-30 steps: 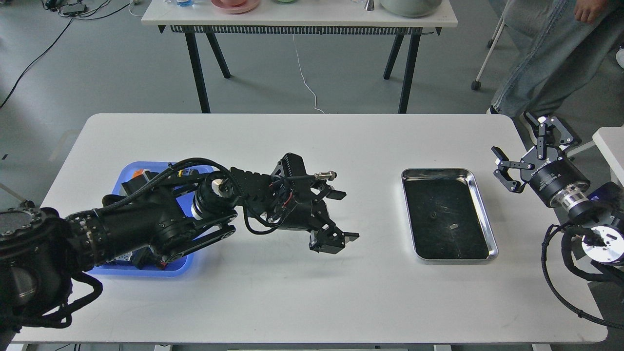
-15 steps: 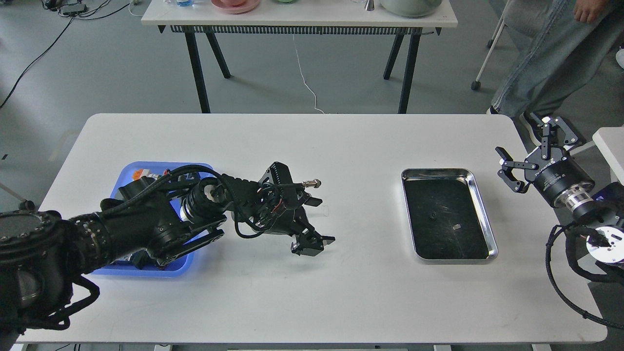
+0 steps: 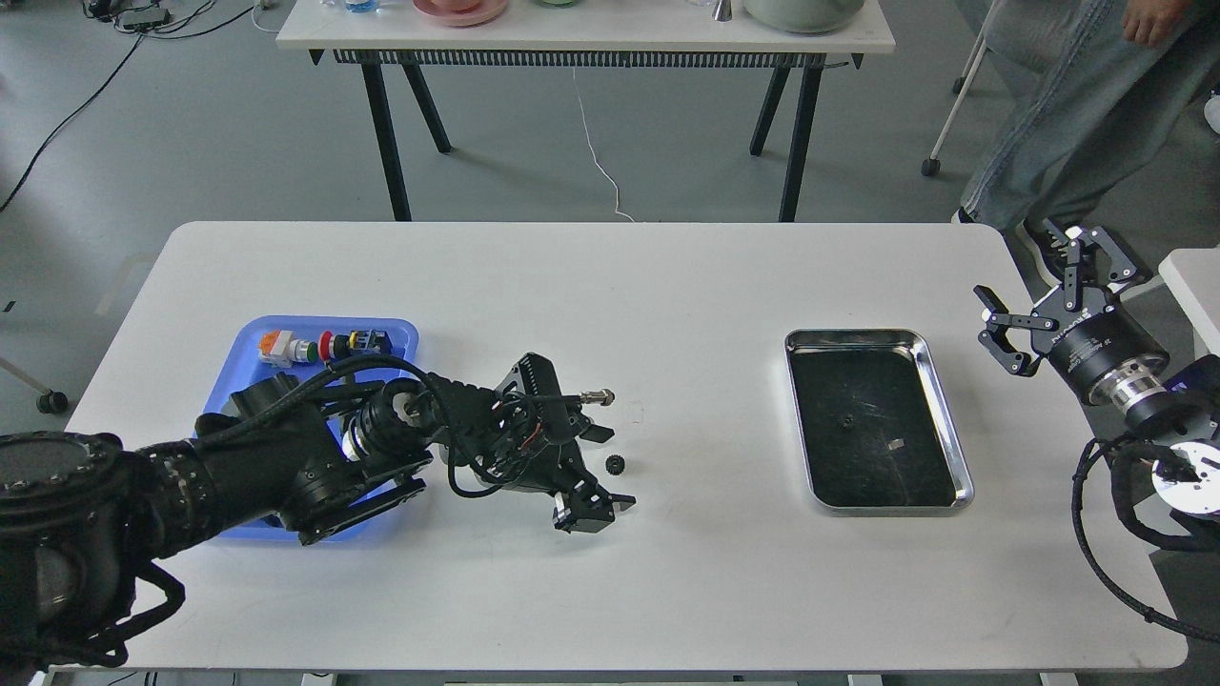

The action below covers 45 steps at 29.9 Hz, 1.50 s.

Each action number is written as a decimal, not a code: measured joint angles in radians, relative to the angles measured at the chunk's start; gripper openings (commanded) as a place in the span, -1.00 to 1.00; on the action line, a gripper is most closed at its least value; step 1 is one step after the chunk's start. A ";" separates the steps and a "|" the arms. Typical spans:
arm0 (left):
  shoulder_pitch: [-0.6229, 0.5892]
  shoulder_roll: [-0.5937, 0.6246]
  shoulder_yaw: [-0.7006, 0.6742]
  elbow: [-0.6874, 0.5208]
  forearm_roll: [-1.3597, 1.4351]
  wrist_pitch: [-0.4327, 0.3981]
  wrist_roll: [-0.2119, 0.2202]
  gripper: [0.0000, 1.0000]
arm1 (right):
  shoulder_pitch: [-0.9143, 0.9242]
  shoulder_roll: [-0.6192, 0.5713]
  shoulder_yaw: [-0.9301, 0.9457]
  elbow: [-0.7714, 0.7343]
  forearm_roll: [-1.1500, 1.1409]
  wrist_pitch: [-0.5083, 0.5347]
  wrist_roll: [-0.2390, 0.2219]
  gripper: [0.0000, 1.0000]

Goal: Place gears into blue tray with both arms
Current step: 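Grasp the black gear with the left gripper, then carry the gear with the left gripper to the blue tray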

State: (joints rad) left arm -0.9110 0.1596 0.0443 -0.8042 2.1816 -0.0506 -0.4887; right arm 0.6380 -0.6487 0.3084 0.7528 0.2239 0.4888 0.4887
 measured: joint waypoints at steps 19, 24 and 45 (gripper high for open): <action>0.000 -0.023 -0.002 0.056 0.000 -0.002 0.000 -0.30 | 0.000 -0.005 0.000 0.002 0.000 0.000 0.000 0.94; 0.000 -0.027 -0.002 0.067 0.000 -0.001 0.000 -0.65 | 0.000 -0.007 0.000 0.004 0.000 0.000 0.000 0.94; -0.076 0.241 -0.199 -0.210 0.000 -0.009 0.000 -0.82 | -0.001 -0.026 0.023 0.005 0.000 0.000 0.000 0.94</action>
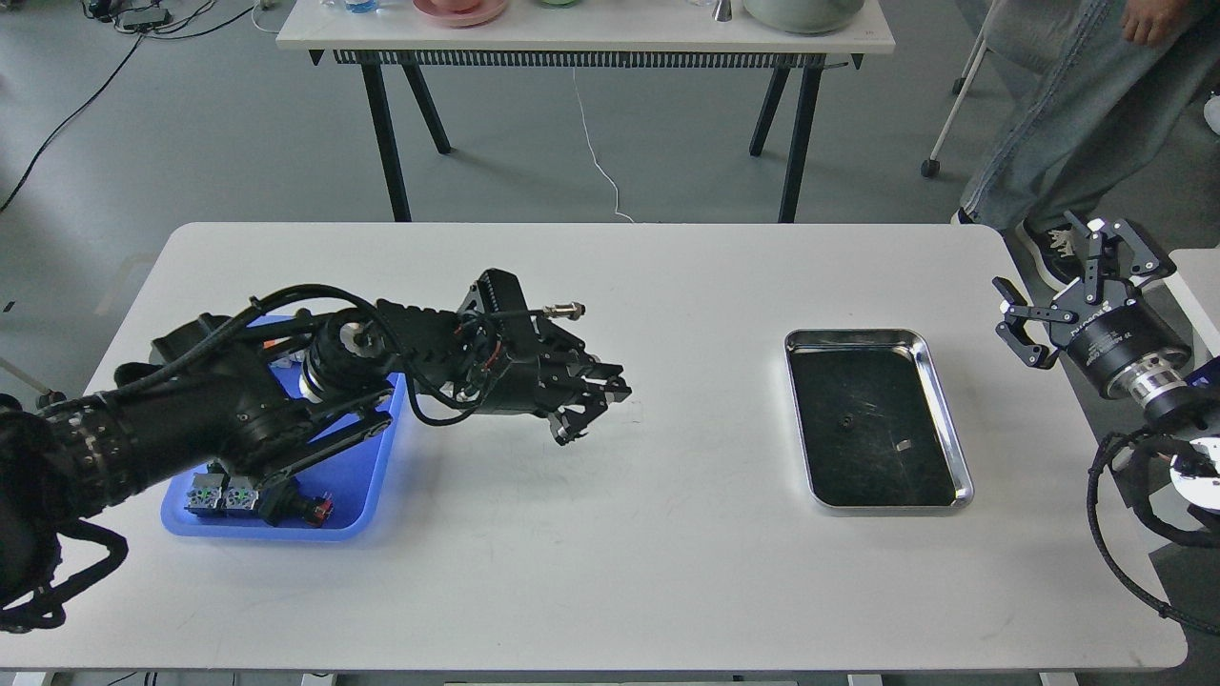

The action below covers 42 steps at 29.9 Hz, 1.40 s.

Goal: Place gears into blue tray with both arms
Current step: 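Carry the gear with the left gripper to the blue tray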

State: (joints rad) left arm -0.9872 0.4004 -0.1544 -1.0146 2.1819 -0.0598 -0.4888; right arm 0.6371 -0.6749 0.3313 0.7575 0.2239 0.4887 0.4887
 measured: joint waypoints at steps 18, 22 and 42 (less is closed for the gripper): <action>0.133 0.387 -0.037 0.022 0.000 -0.005 0.000 -0.80 | 0.010 0.015 0.000 -0.002 0.000 0.000 0.000 0.94; 0.162 0.363 -0.063 0.118 0.000 -0.006 0.000 -0.79 | 0.007 0.012 0.000 0.000 0.000 0.000 0.000 0.94; 0.226 0.326 -0.071 0.207 0.000 -0.038 0.000 -0.59 | 0.003 0.012 0.000 0.002 0.000 0.000 0.000 0.94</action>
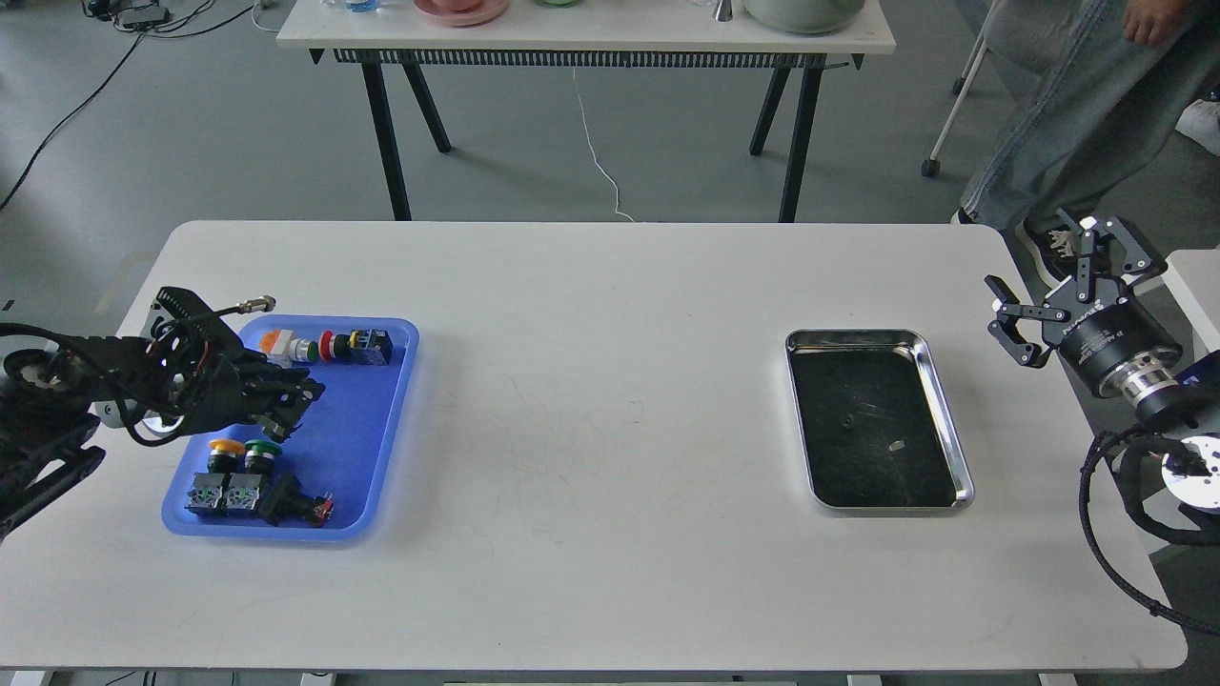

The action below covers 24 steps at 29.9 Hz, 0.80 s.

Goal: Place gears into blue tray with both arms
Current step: 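Carry the gear with the left gripper to the blue tray, then insert the gear into a part in the blue tray and release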

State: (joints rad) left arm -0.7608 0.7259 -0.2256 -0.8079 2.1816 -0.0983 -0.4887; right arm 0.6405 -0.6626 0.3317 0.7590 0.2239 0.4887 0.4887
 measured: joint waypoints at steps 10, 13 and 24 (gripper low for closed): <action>0.010 -0.003 0.002 0.032 0.000 -0.001 0.000 -0.39 | 0.002 -0.007 0.000 0.002 0.000 0.000 0.000 0.94; 0.011 -0.004 0.002 0.042 0.000 -0.001 0.000 -0.35 | 0.002 -0.008 0.000 0.002 0.000 0.000 0.000 0.94; 0.011 0.001 0.003 0.061 0.000 -0.001 0.000 0.25 | 0.004 -0.005 0.000 0.002 0.000 0.000 0.000 0.94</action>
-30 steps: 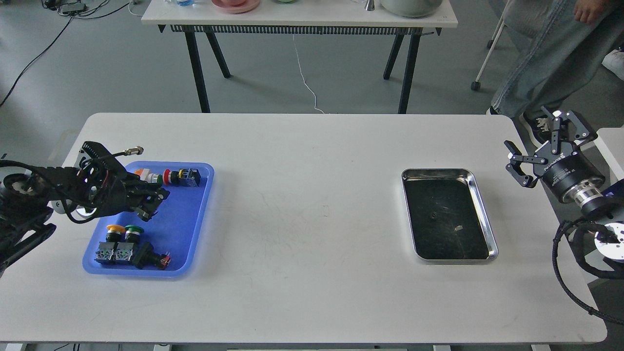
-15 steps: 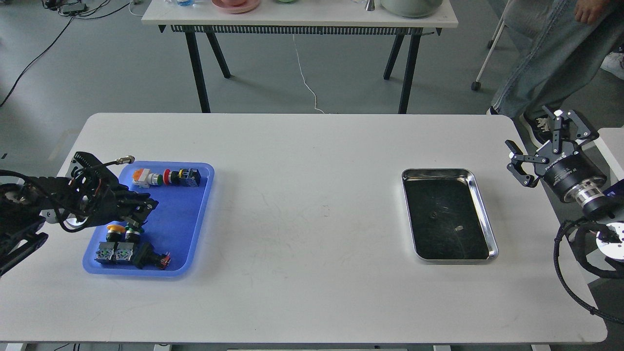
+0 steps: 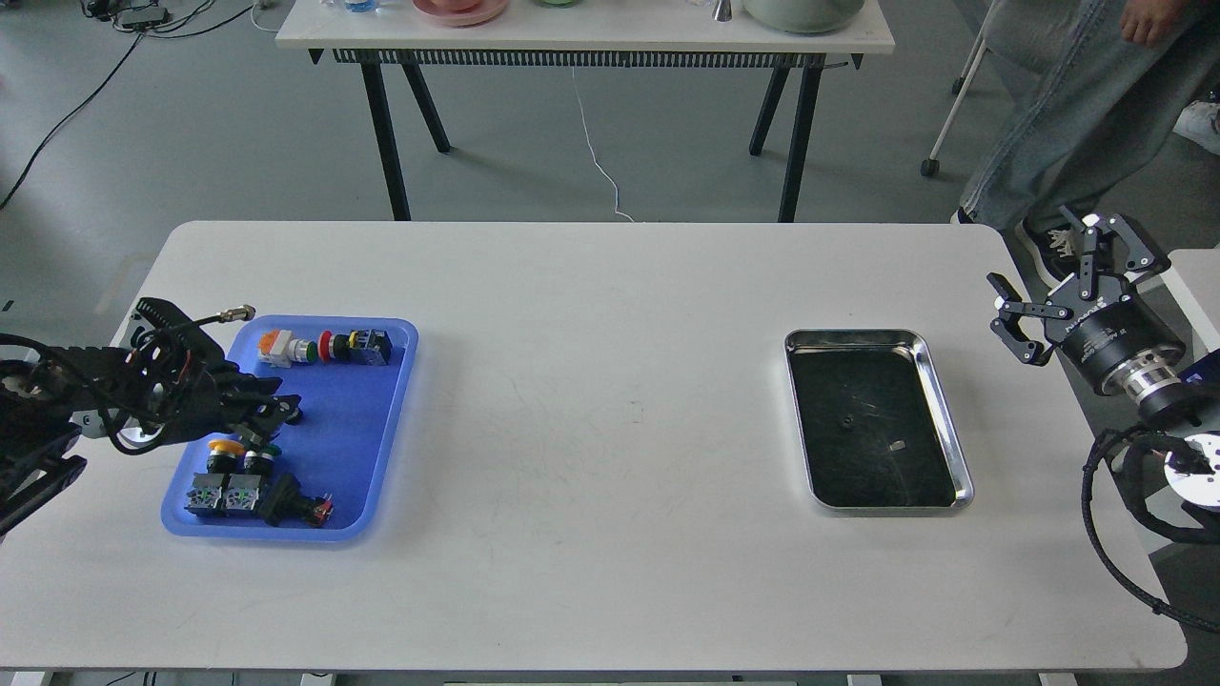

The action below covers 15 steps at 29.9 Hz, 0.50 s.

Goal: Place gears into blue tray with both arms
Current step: 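Insert the gear into a part in the blue tray and release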

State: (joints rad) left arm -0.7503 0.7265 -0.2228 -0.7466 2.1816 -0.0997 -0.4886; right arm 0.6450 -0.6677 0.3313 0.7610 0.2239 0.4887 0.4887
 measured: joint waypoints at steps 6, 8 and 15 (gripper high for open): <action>-0.015 0.012 -0.124 -0.046 0.000 0.009 0.000 0.89 | 0.001 -0.004 0.000 0.000 0.000 0.000 0.000 0.94; -0.016 0.027 -0.195 -0.097 0.000 0.009 0.000 0.89 | 0.002 -0.004 0.000 0.000 0.000 0.000 0.000 0.94; -0.023 0.054 -0.399 -0.325 -0.455 0.004 0.000 0.92 | 0.015 0.003 -0.006 -0.001 -0.006 0.000 0.000 0.94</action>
State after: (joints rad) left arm -0.7731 0.7807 -0.6219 -1.0718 1.7263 -0.0953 -0.4884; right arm 0.6603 -0.6650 0.3254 0.7600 0.2178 0.4887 0.4887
